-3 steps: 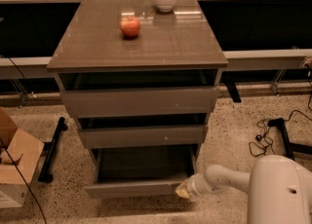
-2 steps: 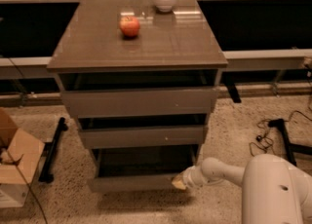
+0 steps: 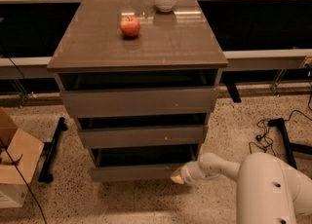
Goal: Close bottom drawer
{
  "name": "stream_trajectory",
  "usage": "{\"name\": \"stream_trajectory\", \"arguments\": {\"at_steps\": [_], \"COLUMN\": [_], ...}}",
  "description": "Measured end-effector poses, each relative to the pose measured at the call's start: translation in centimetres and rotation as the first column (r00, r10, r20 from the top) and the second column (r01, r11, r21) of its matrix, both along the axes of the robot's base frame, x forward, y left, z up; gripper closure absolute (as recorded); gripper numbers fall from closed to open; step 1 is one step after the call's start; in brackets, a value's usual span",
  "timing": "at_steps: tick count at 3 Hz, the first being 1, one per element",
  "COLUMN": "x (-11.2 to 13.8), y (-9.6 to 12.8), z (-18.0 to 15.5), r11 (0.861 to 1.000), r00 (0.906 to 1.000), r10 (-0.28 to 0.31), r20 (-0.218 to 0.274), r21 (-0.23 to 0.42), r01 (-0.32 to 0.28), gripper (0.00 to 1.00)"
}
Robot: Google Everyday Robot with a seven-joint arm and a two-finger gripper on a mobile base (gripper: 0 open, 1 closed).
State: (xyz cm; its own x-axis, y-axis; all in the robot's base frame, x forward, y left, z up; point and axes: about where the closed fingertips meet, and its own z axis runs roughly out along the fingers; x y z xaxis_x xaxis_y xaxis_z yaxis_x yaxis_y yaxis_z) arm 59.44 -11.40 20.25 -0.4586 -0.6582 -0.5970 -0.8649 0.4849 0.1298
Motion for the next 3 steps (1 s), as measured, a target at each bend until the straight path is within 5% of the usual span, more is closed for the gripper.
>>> {"name": "stream_trajectory", "arguments": {"at_steps": [3], "x": [6.5], "y": [1.2], "z": [-0.2], "r11": [1.0], "r00": [0.9988], "r10": [0.014], "r20": [0.047], "r21": [0.015], "r01": [-0.014], "gripper": [0.35]}}
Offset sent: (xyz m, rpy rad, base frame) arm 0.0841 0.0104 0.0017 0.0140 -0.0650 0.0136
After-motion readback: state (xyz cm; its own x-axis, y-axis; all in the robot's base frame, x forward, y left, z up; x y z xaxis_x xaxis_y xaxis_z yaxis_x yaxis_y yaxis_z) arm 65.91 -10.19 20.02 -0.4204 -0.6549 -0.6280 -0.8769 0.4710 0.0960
